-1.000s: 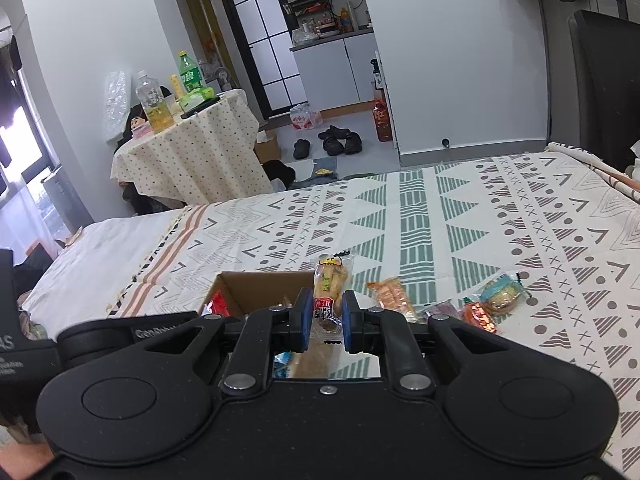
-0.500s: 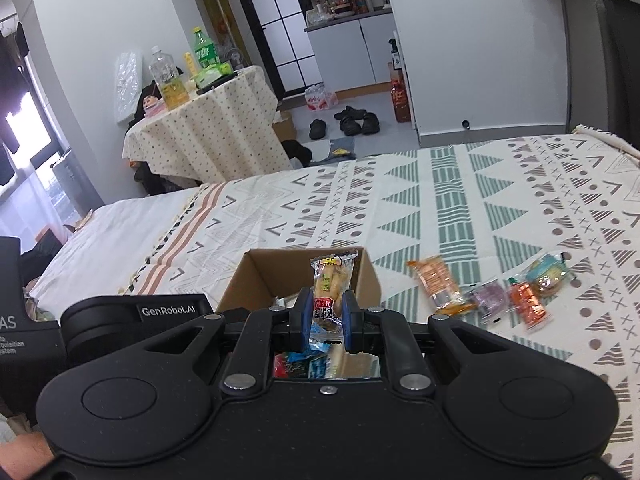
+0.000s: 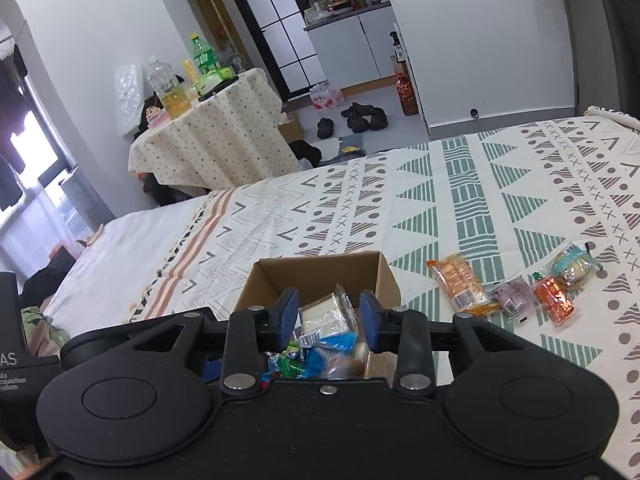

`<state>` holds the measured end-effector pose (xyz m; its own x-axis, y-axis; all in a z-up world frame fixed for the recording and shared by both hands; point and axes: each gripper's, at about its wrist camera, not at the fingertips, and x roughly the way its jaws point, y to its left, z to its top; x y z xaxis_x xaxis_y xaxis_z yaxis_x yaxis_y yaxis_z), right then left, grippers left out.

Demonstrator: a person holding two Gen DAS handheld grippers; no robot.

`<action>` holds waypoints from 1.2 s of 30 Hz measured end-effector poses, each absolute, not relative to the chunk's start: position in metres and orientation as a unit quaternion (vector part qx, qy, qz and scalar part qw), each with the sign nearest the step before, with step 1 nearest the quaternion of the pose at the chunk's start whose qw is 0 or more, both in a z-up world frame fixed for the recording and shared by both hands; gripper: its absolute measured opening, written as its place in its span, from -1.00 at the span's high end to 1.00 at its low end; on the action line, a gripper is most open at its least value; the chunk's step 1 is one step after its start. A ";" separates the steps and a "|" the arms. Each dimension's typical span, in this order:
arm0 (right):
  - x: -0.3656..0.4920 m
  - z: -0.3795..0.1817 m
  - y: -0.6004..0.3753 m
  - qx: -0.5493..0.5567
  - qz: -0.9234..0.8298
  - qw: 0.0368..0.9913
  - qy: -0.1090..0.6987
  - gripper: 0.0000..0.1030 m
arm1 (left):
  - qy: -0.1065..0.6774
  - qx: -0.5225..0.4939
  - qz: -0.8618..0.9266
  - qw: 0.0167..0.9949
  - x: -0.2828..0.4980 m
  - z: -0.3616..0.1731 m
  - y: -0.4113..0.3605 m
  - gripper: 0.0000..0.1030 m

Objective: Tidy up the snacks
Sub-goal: 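Withdraw both open tools from the box toward the remaining snacks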

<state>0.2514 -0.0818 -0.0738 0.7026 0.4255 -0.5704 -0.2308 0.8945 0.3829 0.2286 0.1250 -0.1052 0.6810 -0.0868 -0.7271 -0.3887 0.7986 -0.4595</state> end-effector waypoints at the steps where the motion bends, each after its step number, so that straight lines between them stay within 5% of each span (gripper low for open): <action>1: 0.251 -0.074 -0.084 0.144 0.178 0.911 0.343 0.32 | 0.390 -0.304 0.088 0.865 0.229 -0.105 0.123 -0.50; 11: 0.244 -0.082 -0.130 0.156 0.143 0.911 0.354 0.27 | 0.401 -0.280 0.073 0.869 0.232 -0.103 0.092 -0.69; 21: 0.234 -0.091 -0.178 0.173 0.119 0.910 0.358 0.04 | 0.404 -0.236 0.048 0.882 0.236 -0.098 0.049 -0.69; 36: 0.240 -0.117 -0.242 0.202 0.105 0.903 0.365 -0.05 | 0.407 -0.173 0.007 0.897 0.249 -0.101 -0.010 -0.69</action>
<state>0.2396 -0.2417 -0.1166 0.7113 0.3376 -0.6165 -0.0419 0.8959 0.4423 0.2486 -0.0096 -0.1015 0.6690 -0.1276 -0.7322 -0.1543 0.9399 -0.3047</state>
